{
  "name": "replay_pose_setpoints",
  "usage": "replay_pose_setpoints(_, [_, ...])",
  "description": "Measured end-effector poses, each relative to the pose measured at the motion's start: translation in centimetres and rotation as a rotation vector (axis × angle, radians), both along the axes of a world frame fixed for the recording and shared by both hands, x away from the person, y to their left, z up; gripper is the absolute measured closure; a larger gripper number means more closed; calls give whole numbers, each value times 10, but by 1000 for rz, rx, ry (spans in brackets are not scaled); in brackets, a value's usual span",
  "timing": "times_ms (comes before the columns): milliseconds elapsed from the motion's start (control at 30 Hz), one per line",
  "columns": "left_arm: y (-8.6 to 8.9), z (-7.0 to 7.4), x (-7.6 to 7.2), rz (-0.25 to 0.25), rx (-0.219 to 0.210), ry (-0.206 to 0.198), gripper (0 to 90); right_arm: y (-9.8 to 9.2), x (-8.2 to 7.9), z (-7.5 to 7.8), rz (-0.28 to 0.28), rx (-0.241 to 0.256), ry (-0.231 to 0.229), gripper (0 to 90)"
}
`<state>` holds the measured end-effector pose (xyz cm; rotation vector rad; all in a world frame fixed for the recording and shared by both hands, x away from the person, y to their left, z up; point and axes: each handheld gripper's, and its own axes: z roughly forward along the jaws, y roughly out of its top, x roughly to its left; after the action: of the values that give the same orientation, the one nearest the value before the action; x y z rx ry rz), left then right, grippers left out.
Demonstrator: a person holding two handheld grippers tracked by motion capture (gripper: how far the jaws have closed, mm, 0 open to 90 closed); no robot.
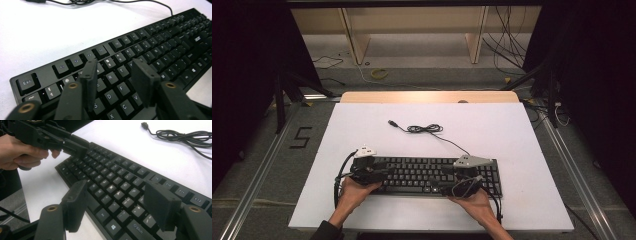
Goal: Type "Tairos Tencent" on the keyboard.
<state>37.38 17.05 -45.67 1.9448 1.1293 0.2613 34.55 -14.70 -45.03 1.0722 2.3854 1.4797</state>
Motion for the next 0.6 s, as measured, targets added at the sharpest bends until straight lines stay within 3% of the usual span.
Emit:
replay_pose_setpoints(267, [6,5,-9,26,-21,-23,384,4,2,0,5,-7,6,368])
replay_pose_setpoints(600, [12,7,-17,45,-45,-45,323,12,7,0,8,-7,17,371])
